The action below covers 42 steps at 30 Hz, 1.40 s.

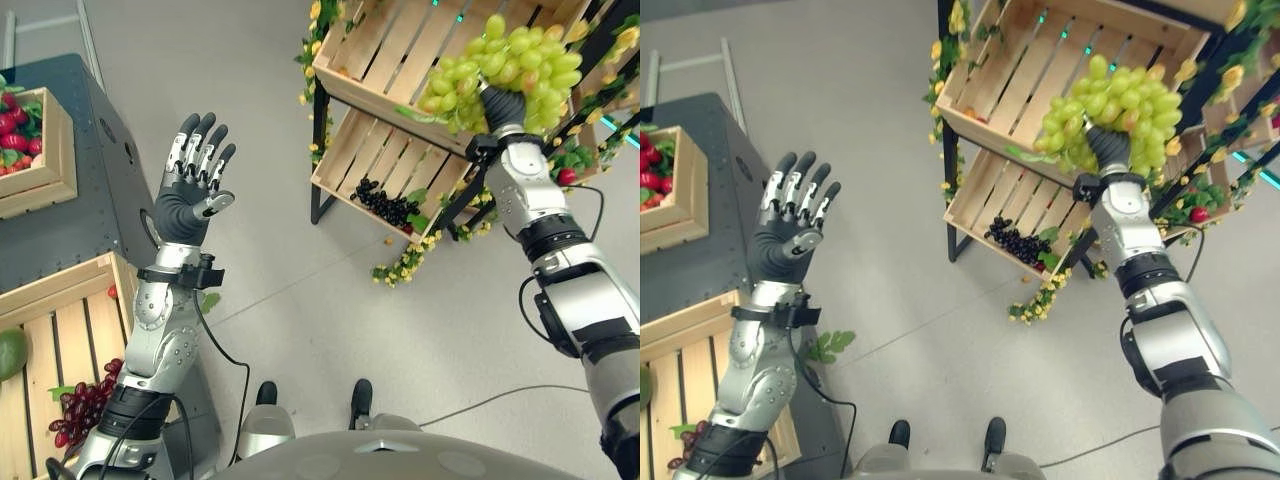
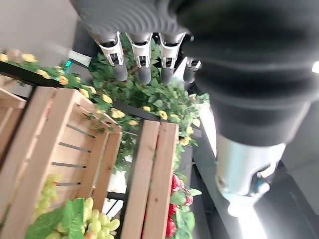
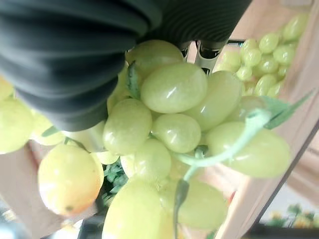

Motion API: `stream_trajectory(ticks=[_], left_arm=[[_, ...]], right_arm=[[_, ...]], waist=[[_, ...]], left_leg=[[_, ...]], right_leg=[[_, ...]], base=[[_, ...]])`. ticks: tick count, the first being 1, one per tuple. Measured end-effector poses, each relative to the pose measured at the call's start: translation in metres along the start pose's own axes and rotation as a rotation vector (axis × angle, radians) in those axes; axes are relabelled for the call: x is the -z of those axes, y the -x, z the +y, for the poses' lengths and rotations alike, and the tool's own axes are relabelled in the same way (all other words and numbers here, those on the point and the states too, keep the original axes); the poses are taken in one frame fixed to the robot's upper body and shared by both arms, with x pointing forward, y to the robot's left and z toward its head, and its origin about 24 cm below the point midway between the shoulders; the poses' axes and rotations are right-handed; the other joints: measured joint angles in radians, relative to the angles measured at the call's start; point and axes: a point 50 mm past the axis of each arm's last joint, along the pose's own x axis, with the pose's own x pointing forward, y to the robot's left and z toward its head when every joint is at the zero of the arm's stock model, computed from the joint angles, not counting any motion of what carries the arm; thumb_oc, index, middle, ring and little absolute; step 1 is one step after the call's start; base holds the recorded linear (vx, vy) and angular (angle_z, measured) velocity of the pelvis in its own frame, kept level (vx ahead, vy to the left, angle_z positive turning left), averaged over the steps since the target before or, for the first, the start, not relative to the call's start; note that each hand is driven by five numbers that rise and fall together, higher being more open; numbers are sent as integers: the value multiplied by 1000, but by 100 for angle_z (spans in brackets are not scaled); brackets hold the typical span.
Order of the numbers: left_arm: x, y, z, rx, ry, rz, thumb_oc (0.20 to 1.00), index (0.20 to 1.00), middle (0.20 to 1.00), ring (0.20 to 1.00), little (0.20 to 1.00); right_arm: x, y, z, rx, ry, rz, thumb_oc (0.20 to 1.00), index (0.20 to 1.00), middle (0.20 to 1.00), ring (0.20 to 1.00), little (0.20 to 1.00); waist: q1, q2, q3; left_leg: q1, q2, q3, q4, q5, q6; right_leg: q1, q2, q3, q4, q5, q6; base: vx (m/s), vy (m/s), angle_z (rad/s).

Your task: Pick up the fruits from the basket on one side to the basket on the other side

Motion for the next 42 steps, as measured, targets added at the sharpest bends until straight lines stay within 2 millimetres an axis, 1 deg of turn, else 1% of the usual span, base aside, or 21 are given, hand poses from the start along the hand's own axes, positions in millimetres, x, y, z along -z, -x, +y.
stream_trajectory(ticks=[3, 4, 6, 10, 12, 13, 18, 22, 26, 30, 32, 34, 37, 42], left_arm=[[-2, -2, 0, 10, -5, -5, 1000, 1000, 1000, 1000, 1000], [-3, -4, 0, 16, -7, -8, 1000, 1000, 1000, 1000, 1000], [-6, -10, -3, 36, 1, -29, 1000, 1000, 1000, 1000, 1000], [-7, -11, -4, 44, 1, -34, 1000, 1000, 1000, 1000, 1000], [-7, -12, -4, 49, 2, -37, 1000, 1000, 1000, 1000, 1000], [-8, -13, -5, 53, 3, -40, 1000, 1000, 1000, 1000, 1000], [-7, -14, -7, 65, 8, -41, 1000, 1000, 1000, 1000, 1000], [-8, -15, -8, 71, 9, -46, 1000, 1000, 1000, 1000, 1000], [-9, -18, -9, 78, 11, -53, 1000, 1000, 1000, 1000, 1000], [-6, -20, -14, 98, 23, -48, 1000, 1000, 1000, 1000, 1000], [-7, -21, -15, 96, 23, -51, 1000, 1000, 1000, 1000, 1000], [-7, -22, -15, 94, 22, -56, 1000, 1000, 1000, 1000, 1000], [-9, -24, -16, 102, 22, -66, 1000, 1000, 1000, 1000, 1000], [-11, -27, -17, 116, 33, -79, 1000, 1000, 1000, 1000, 1000]], right_arm=[[-13, -6, -14, 47, 25, -25, 200, 200, 200, 200, 200], [-16, -7, -16, 56, 29, -32, 200, 200, 200, 200, 200], [-32, -12, -29, 94, 52, -64, 200, 200, 200, 200, 200], [-57, -19, -31, 100, 58, -129, 200, 200, 200, 200, 200], [-71, -23, -34, 108, 93, -150, 200, 200, 200, 200, 200], [-80, -25, -38, 123, 120, -164, 200, 200, 200, 200, 200], [-98, -29, -45, 150, 147, -194, 200, 200, 200, 200, 200], [-105, -30, -49, 163, 166, -204, 200, 200, 200, 200, 200], [-106, -30, -49, 163, 167, -207, 200, 200, 200, 200, 200], [-109, -30, -47, 162, 157, -224, 200, 200, 200, 200, 200], [-112, -26, -40, 138, 118, -271, 200, 200, 200, 200, 200], [-109, -22, -34, 103, 118, -288, 200, 200, 200, 200, 200], [-103, -21, -36, 102, 134, -269, 200, 200, 200, 200, 200], [-93, -23, -39, 114, 153, -221, 200, 200, 200, 200, 200]], waist=[[-2, 13, 33], [-4, 15, 34], [-3, 25, 59], [-6, 36, 69], [-5, 39, 71], [-3, 39, 72], [4, 44, 75], [9, 50, 78], [9, 51, 79], [3, 52, 79], [-9, 53, 80], [-18, 53, 80], [-17, 56, 82], [-9, 58, 82]], left_leg=[[-9, -1, -3, 0, 0, 0], [-19, -1, -2, 1, 0, 0], [-40, -2, -2, 1, 4, -1], [-70, -2, -1, 1, 5, -3], [-94, -3, -1, 3, 6, -3], [-113, -3, -2, 3, 9, -3], [-140, -5, -3, 3, 9, -3], [-140, -6, -3, 1, 9, -3], [-141, -6, -3, 1, 10, -3], [-141, -6, -4, 1, 10, -3], [-137, -6, -2, 1, 11, -3], [-117, -5, 4, -4, 11, -3], [-83, -4, 20, -10, 11, -3], [-34, -3, 21, -13, 11, -3]], right_leg=[[-9, 0, 0, 0, 0, 0], [-19, 0, 0, 0, 0, 0], [-40, -1, 1, 0, 5, -1], [-74, -1, 4, 0, 5, -1], [-97, -2, 5, 0, 8, -2], [-114, -3, 3, 0, 9, -2], [-141, -4, 2, 0, 9, -2], [-141, -5, 1, 0, 8, -1], [-142, -5, 2, 0, 8, 0], [-142, -5, 2, 0, 8, 0], [-140, -5, 3, 0, 8, 0], [-127, -4, 8, 0, 8, 0], [-98, -4, 10, 0, 8, 0], [-51, -2, 9, 0, 7, 1]], base=[[-69, 6, 0], [-75, 14, -2], [-61, 10, -2], [-32, 3, -4], [0, 0, 0], [15, -9, 5], [36, -17, 2], [8, -1, 0], [39, -10, 0], [30, 2, 0], [41, -3, -4], [49, 2, -13], [19, 6, -6], [12, 7, 2]])
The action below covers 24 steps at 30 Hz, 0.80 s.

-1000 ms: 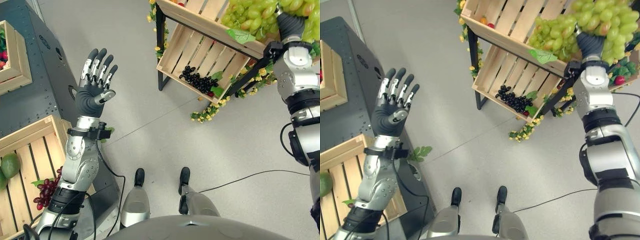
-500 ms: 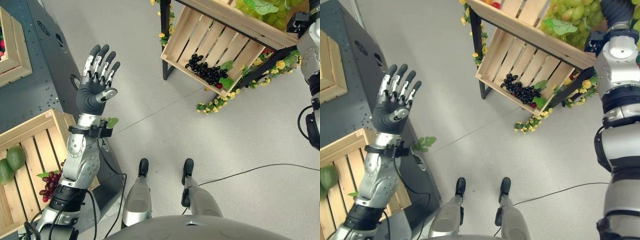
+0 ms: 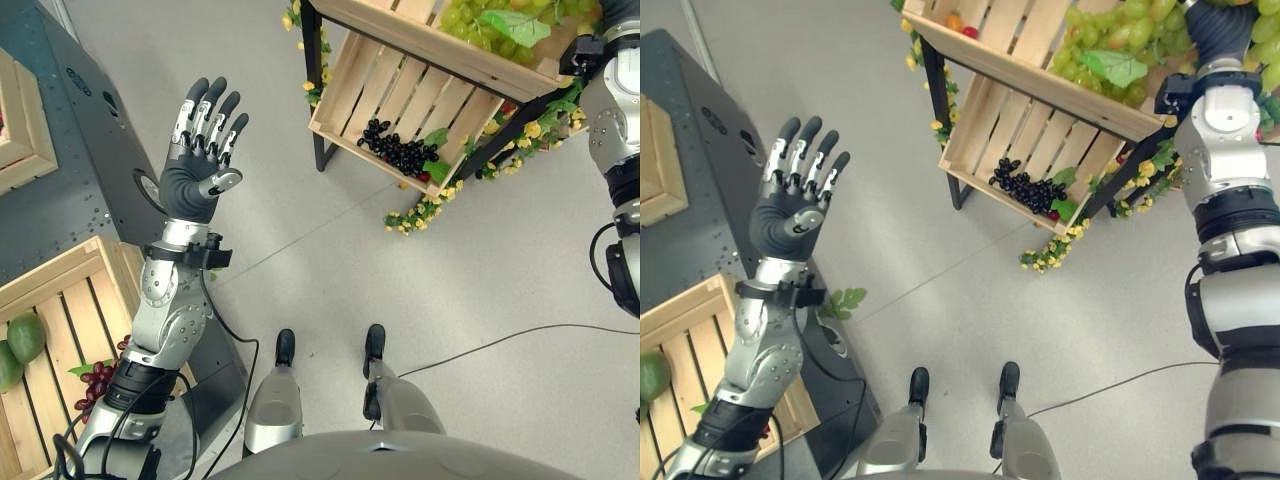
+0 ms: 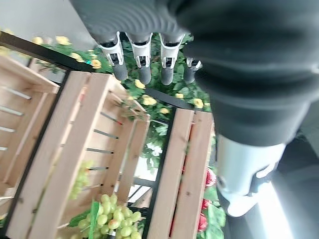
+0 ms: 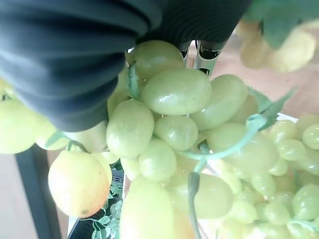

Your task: Pick up the fruits from the basket on one side to the basket on the other side

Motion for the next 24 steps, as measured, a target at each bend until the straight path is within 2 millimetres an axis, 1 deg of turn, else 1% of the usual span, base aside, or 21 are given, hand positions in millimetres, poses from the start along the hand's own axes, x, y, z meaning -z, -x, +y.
stream_trajectory(ticks=[3, 8, 10, 12, 13, 15, 17, 20, 22, 24], left_arm=[[0, 1, 1, 0, 14, 2, 1000, 1000, 1000, 1000, 1000], [2, 5, 2, -10, 16, 16, 1000, 1000, 1000, 1000, 1000], [2, 6, 2, -12, 18, 16, 1000, 1000, 1000, 1000, 1000], [2, 6, 2, -14, 19, 15, 1000, 1000, 1000, 1000, 1000], [2, 4, 1, -11, 21, 12, 1000, 1000, 1000, 1000, 1000], [1, 4, 2, -20, 20, 5, 1000, 1000, 1000, 1000, 1000], [1, 4, 3, -34, 18, 0, 1000, 1000, 1000, 1000, 1000], [-3, 4, 6, -71, 18, -29, 1000, 1000, 1000, 1000, 1000], [-1, 6, 7, -97, 34, -36, 1000, 1000, 1000, 1000, 1000], [-1, 6, 7, -106, 38, -44, 1000, 1000, 1000, 1000, 1000]], right_arm=[[2, 0, -1, -15, 39, 5, 200, 200, 200, 200, 200], [11, 2, 0, -28, 86, 41, 200, 200, 200, 200, 200], [10, 2, 1, -30, 84, 37, 200, 200, 200, 200, 200], [4, 3, 6, -47, 60, 4, 200, 200, 200, 200, 200], [1, 6, 5, -46, 23, -16, 200, 200, 200, 200, 200], [0, 18, 8, -64, -40, -81, 200, 200, 200, 200, 200], [6, 35, 11, -91, -91, -109, 200, 200, 200, 200, 200], [30, 60, 9, -81, -144, -73, 200, 200, 200, 200, 200], [53, 87, 9, -50, -226, -29, 200, 200, 200, 200, 200], [74, 111, 15, -48, -279, 33, 200, 200, 200, 200, 200]], waist=[[0, 0, 0], [-2, 1, -1], [-3, 3, -3], [-8, 5, -4], [-10, 6, -4], [-25, 8, -6], [-29, 9, -7], [-33, 11, -12], [-36, 13, -34], [-38, 19, -45]], left_leg=[[10, 0, -1, 1, 4, 2], [11, 3, 0, 1, 9, 0], [11, 4, -1, 1, 10, 0], [11, 4, -4, 0, 12, -1], [12, 4, -6, -1, 12, -1], [22, 2, -22, -2, 12, -1], [40, 1, -24, -7, 12, -1], [71, 1, -25, -14, 12, -1], [79, 3, -27, -13, 12, -1], [95, 5, -27, -14, 11, -1]], right_leg=[[14, -1, 0, 0, -3, 5], [14, 0, 0, 0, 2, 0], [14, 1, 0, 0, 3, -1], [16, 2, -3, 0, 9, -6], [19, 1, -6, 0, 8, -6], [34, 1, -10, 0, 4, -3], [50, 0, -8, 0, 0, 0], [79, 0, -9, 0, -6, 1], [92, 1, -10, 0, -11, 1], [109, 2, -11, 0, -16, 5]], base=[[-10, 8, 3], [0, 0, 0], [0, 0, 0], [27, 5, 5], [46, 7, 12], [44, 3, 16], [60, -15, 4], [44, -21, 2], [1, -28, 7], [46, -37, 3]])
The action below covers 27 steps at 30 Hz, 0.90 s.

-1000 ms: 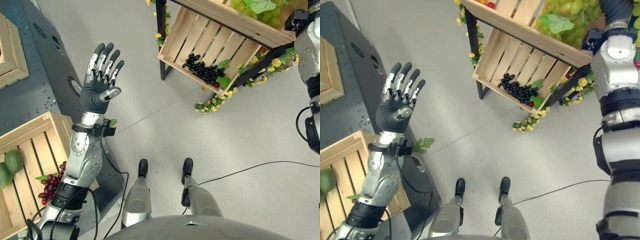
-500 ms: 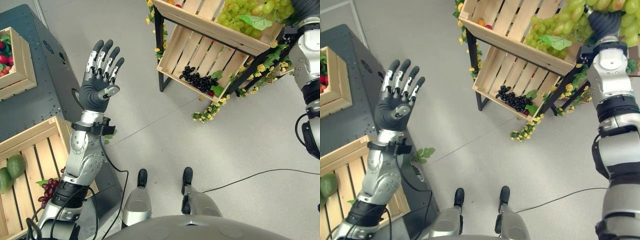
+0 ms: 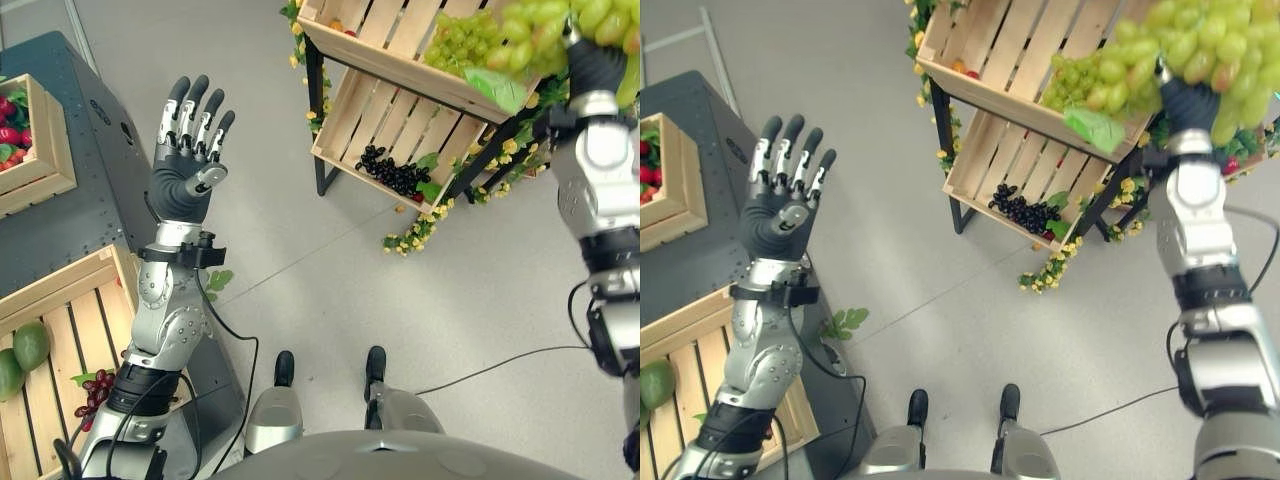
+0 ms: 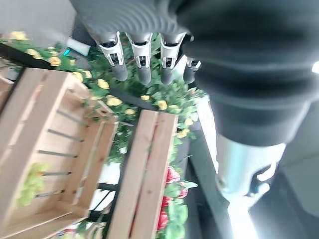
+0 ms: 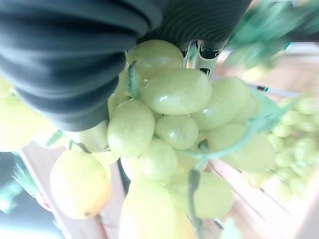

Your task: Pick up the fruits from the basket on one side to the basket on the other side

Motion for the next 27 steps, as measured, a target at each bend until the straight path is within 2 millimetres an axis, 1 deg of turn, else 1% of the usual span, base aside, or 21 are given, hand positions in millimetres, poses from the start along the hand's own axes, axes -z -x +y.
stream_trajectory(ticks=[2, 4, 6, 8, 10, 11, 13, 14, 15, 16, 17, 18, 19, 20, 21, 22, 23, 24, 25, 26, 27], left_arm=[[-1, 0, 1, -9, 0, -7, 1000, 1000, 1000, 1000, 1000], [-1, 0, 1, -15, 6, -12, 1000, 1000, 1000, 1000, 1000], [-1, 0, 1, -15, 5, -12, 1000, 1000, 1000, 1000, 1000], [-1, 0, 1, -15, 5, -13, 1000, 1000, 1000, 1000, 1000], [0, 0, 1, -16, 7, -13, 1000, 1000, 1000, 1000, 1000], [0, 1, 1, -18, 8, -13, 1000, 1000, 1000, 1000, 1000], [1, 2, 0, -26, 20, -15, 1000, 1000, 1000, 1000, 1000], [2, 2, 1, -29, 21, -14, 1000, 1000, 1000, 1000, 1000], [3, 3, 2, -31, 18, -7, 1000, 1000, 1000, 1000, 1000], [6, 6, 4, -47, 17, 9, 1000, 1000, 1000, 1000, 1000], [7, 7, 5, -52, 18, 15, 1000, 1000, 1000, 1000, 1000], [9, 9, 5, -55, 20, 23, 1000, 1000, 1000, 1000, 1000], [11, 11, 5, -59, 24, 30, 1000, 1000, 1000, 1000, 1000], [12, 13, 6, -68, 27, 32, 1000, 1000, 1000, 1000, 1000], [7, 10, 3, -40, -5, 24, 1000, 1000, 1000, 1000, 1000], [-2, 8, 4, 8, -62, 13, 1000, 1000, 1000, 1000, 1000], [2, 17, 9, -31, -66, 45, 1000, 1000, 1000, 1000, 1000], [7, 20, 9, -45, -55, 63, 1000, 1000, 1000, 1000, 1000], [10, 21, 8, -52, -45, 66, 1000, 1000, 1000, 1000, 1000], [10, 20, 7, -51, -56, 66, 1000, 1000, 1000, 1000, 1000], [9, 20, 7, -50, -64, 65, 1000, 1000, 1000, 1000, 1000]], right_arm=[[20, 22, 3, 2, -40, 64, 200, 200, 200, 200, 200], [35, 40, 1, 5, -43, 122, 200, 200, 200, 200, 200], [39, 47, -2, 6, -28, 144, 200, 200, 200, 200, 200], [38, 48, -2, 2, -28, 141, 200, 200, 200, 200, 200], [32, 46, 3, -18, -42, 115, 200, 200, 200, 200, 200], [29, 45, 6, -30, -50, 100, 200, 200, 200, 200, 200], [27, 44, 8, -44, -54, 91, 200, 200, 200, 200, 200], [27, 44, 8, -45, -56, 91, 200, 200, 200, 200, 200], [30, 46, 10, -44, -65, 98, 200, 200, 200, 200, 200], [31, 48, 13, -55, -75, 104, 200, 200, 200, 200, 200], [31, 48, 14, -56, -79, 103, 200, 200, 200, 200, 200], [32, 49, 15, -53, -90, 100, 200, 200, 200, 200, 200], [30, 49, 17, -62, -92, 87, 200, 200, 200, 200, 200], [28, 47, 19, -72, -88, 78, 200, 200, 200, 200, 200], [18, 36, 20, -86, -73, 31, 200, 200, 200, 200, 200], [20, 37, 26, -78, -97, 31, 200, 200, 200, 200, 200], [30, 47, 29, -84, -102, 71, 200, 200, 200, 200, 200], [34, 52, 28, -85, -95, 86, 200, 200, 200, 200, 200], [35, 53, 27, -81, -81, 91, 200, 200, 200, 200, 200], [35, 53, 27, -76, -78, 93, 200, 200, 200, 200, 200], [34, 51, 29, -79, -79, 94, 200, 200, 200, 200, 200]], waist=[[-16, 9, -13], [-19, 15, -36], [-22, 19, -48], [-26, 22, -54], [-44, 22, -58], [-42, 22, -59], [-43, 19, -59], [-40, 15, -55], [-41, -18, -45], [-21, -45, -42], [-13, -51, -40], [-12, -76, -40], [2, -80, -55], [26, -68, -58], [57, -7, -62], [84, -68, -46], [67, -89, -55], [63, -86, -63], [59, -83, -52], [71, -82, -50], [84, -78, -50]], left_leg=[[13, 2, 0, -3, -1, 0], [13, 4, -1, -2, -8, 4], [14, 8, -1, 0, -8, 5], [15, 13, -1, 3, -7, 5], [13, 20, -2, 17, -6, 4], [11, 16, -2, 33, -9, -6], [5, 21, -4, 85, -23, -12], [-9, 23, -12, 129, -32, -21], [-56, -4, -27, 238, -30, -22], [-98, -24, -42, 358, -14, -21], [-106, -30, -45, 392, -4, -17], [-143, -57, -62, 463, 25, -14], [-166, -101, -70, 450, 3, -14], [-167, -99, -87, 404, -30, -20], [-165, -72, -83, 293, -117, -53], [-159, -100, -67, 306, -117, 11], [-202, -92, -38, 363, -124, 3], [-223, -86, -24, 360, -130, -3], [-263, -89, 2, 361, -121, -4], [-259, -115, 3, 288, -104, 21], [-254, -123, 2, 236, -88, 44]], right_leg=[[15, 0, -3, 0, -2, -1], [18, 0, -4, 0, -2, -2], [19, 2, -4, 0, 0, -4], [19, 5, -3, 0, 1, -7], [21, 16, -1, 0, 2, -10], [23, 17, 7, 0, 2, -11], [35, 26, 16, 6, -5, -21], [27, 28, 25, 26, -22, -35], [20, 9, 60, 51, -39, -40], [34, -8, 78, 55, -43, -45], [44, -8, 80, 49, -43, -44], [55, -27, 90, 30, -43, -45], [43, -35, 104, 31, -48, -40], [8, -22, 113, 87, -65, -45], [-136, 35, 82, 491, -252, -48], [-204, 20, 133, 667, -418, -97], [-205, 28, 134, 671, -438, -99], [-204, 38, 132, 652, -435, -102], [-191, 57, 158, 595, -395, -115], [-184, 61, 192, 525, -349, -106], [-172, 66, 212, 487, -329, -104]], base=[[35, -45, 5], [11, -56, 1], [8, -64, -2], [12, -72, -2], [31, -139, -4], [35, -152, -10], [61, -188, -9], [74, -181, -4], [68, -143, -19], [82, -119, -23], [124, -96, -25], [207, -68, -38], [281, -24, -53], [325, 15, -91], [308, 27, -109], [303, 21, -73], [200, 8, -14], [283, 44, 53], [286, 93, 13], [287, 93, -25], [298, 116, -68]])
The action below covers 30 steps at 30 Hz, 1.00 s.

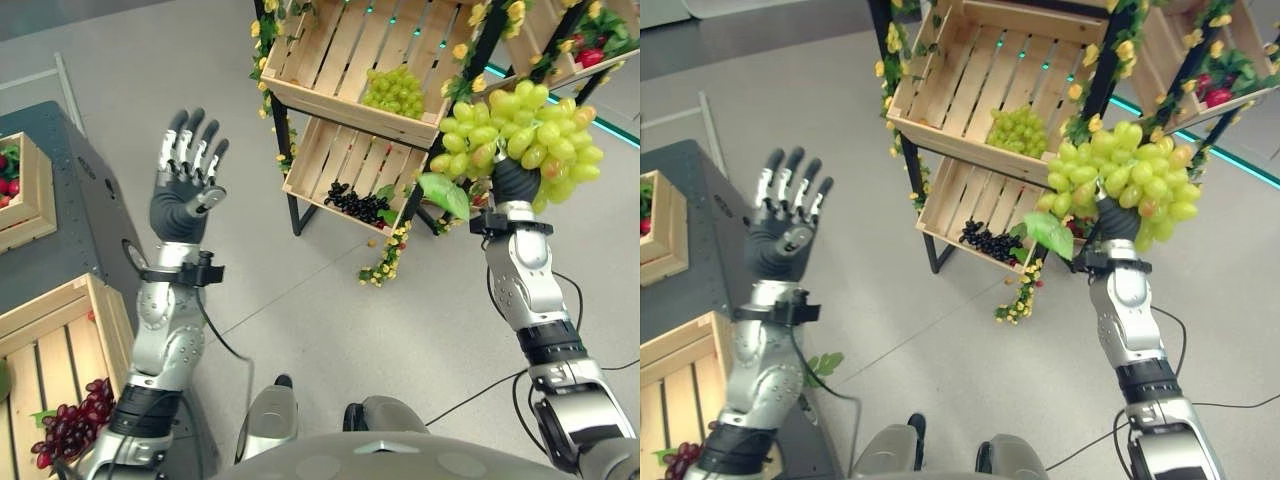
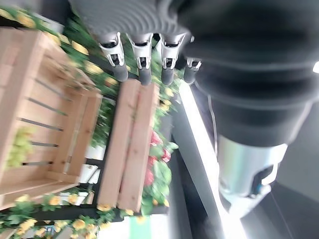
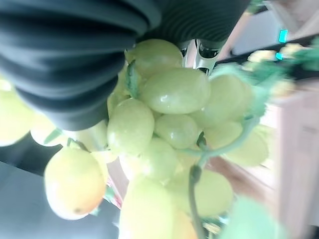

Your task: Pick up the fruits from the basket on one side to the basket on the other side

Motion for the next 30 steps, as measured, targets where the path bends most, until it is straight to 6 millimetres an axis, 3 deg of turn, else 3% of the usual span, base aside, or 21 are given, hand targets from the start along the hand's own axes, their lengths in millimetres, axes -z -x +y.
stream_trajectory(ticks=[2, 3, 4, 5, 6, 7, 8, 10, 12, 14, 17, 20, 22, 23, 24, 25, 28, 30], left_arm=[[-2, -1, 1, -3, -14, -11, 1000, 1000, 1000, 1000, 1000], [-3, -1, 1, -5, -15, -19, 1000, 1000, 1000, 1000, 1000], [-4, -1, 1, -3, -19, -24, 1000, 1000, 1000, 1000, 1000], [-5, -2, 1, 2, -29, -27, 1000, 1000, 1000, 1000, 1000], [-6, -2, 2, 6, -61, -25, 1000, 1000, 1000, 1000, 1000], [-6, -3, 2, 2, -65, -24, 1000, 1000, 1000, 1000, 1000], [-6, -4, 1, 3, -64, -26, 1000, 1000, 1000, 1000, 1000], [-6, -7, 0, 9, -63, -30, 1000, 1000, 1000, 1000, 1000], [-8, -11, -2, 14, -64, -49, 1000, 1000, 1000, 1000, 1000], [-11, -13, -2, 14, -65, -66, 1000, 1000, 1000, 1000, 1000], [-11, -13, -1, 9, -65, -70, 1000, 1000, 1000, 1000, 1000], [-8, -11, 2, 1, -70, -55, 1000, 1000, 1000, 1000, 1000], [-5, -7, 5, -4, -75, -35, 1000, 1000, 1000, 1000, 1000], [-3, -5, 4, -11, -62, -32, 1000, 1000, 1000, 1000, 1000], [0, -2, 1, -22, -38, -30, 1000, 1000, 1000, 1000, 1000], [1, 0, 0, -25, -24, -35, 1000, 1000, 1000, 1000, 1000], [2, -1, -2, -16, -18, -36, 1000, 1000, 1000, 1000, 1000], [2, -3, -4, -3, -9, -37, 1000, 1000, 1000, 1000, 1000]], right_arm=[[0, -1, 5, -18, 16, -1, 200, 200, 200, 200, 200], [0, -1, 7, -34, 27, -2, 200, 200, 200, 200, 200], [-2, -1, 8, -51, 44, -10, 200, 200, 200, 200, 200], [-2, -1, 9, -55, 47, -13, 200, 200, 200, 200, 200], [2, 1, 15, -78, 42, 2, 200, 200, 200, 200, 200], [4, 3, 20, -96, 42, 7, 200, 200, 200, 200, 200], [4, 2, 22, -101, 41, 6, 200, 200, 200, 200, 200], [9, 4, 32, -109, 0, 22, 200, 200, 200, 200, 200], [9, 3, 38, -127, 1, 21, 200, 200, 200, 200, 200], [6, -1, 42, -148, 13, 5, 200, 200, 200, 200, 200], [6, 0, 40, -149, 22, 7, 200, 200, 200, 200, 200], [6, 0, 39, -148, 34, 6, 200, 200, 200, 200, 200], [9, 3, 36, -147, 49, 22, 200, 200, 200, 200, 200], [11, 6, 32, -143, 62, 32, 200, 200, 200, 200, 200], [12, 8, 25, -137, 89, 47, 200, 200, 200, 200, 200], [10, 8, 20, -141, 113, 45, 200, 200, 200, 200, 200], [8, 6, 16, -137, 126, 40, 200, 200, 200, 200, 200], [5, 5, 9, -104, 124, 29, 200, 200, 200, 200, 200]], waist=[[9, 24, -5], [10, 34, -13], [11, 52, -26], [7, 51, -27], [11, 7, -44], [5, -2, -49], [-6, -4, -49], [-46, 9, -38], [-52, 30, -24], [-65, 49, -16], [-113, 58, -11], [-143, 56, -9], [-152, 31, -11], [-153, 36, -10], [-155, 63, -23], [-149, 99, -34], [-154, 100, -32], [-156, 85, -25]], left_leg=[[57, -22, -1, -111, 45, 62], [81, -18, -2, -131, 50, 69], [94, 1, 12, -133, 97, 63], [97, 0, 23, -121, 118, 76], [107, -16, 96, -120, 98, 92], [113, -23, 109, -116, 94, 102], [120, -24, 108, -117, 84, 103], [166, -10, 96, -119, 67, 119], [226, 8, 103, -124, 41, 130], [248, 16, 93, -139, 30, 124], [256, 16, 20, -165, 26, 101], [292, 11, -14, -194, 10, 76], [350, -1, -56, -222, 3, 35], [370, 10, -66, -225, -4, 25], [379, 41, -65, -223, -22, 12], [374, 88, -54, -213, -24, -2], [342, 129, -61, -149, -19, -7], [319, 142, -73, -63, -5, -45]], right_leg=[[82, 6, 48, -119, 42, 11], [99, 11, 64, -122, 32, 17], [100, 23, 76, -102, 7, 28], [98, 20, 79, -86, -11, 43], [65, -23, 64, 8, -51, 100], [61, -38, 42, 53, -59, 155], [53, -38, 42, 84, -53, 182], [-5, -39, -3, 263, 3, 285], [-34, -101, -104, 312, 3, 271], [-41, -149, -166, 224, 18, 265], [-58, -151, -105, -74, 71, 247], [-49, -181, -91, -381, 255, 243], [-3, -202, -91, -404, 324, 238], [16, -191, -85, -396, 377, 219], [28, -165, -96, -385, 387, 148], [38, -117, -116, -392, 384, 130], [65, -76, -155, -415, 380, 89], [98, -67, -182, -414, 353, 65]], base=[[359, 98, -58], [300, 52, -56], [226, 21, -53], [209, 13, -72], [200, 22, -57], [229, 63, -50], [181, 96, -7], [186, 121, 5], [250, 36, -26], [305, -62, -10], [319, -151, 34], [219, -173, 48], [217, -169, 64], [211, -208, 77], [216, -257, 43], [185, -268, 32], [142, -290, 14], [88, -256, 34]])
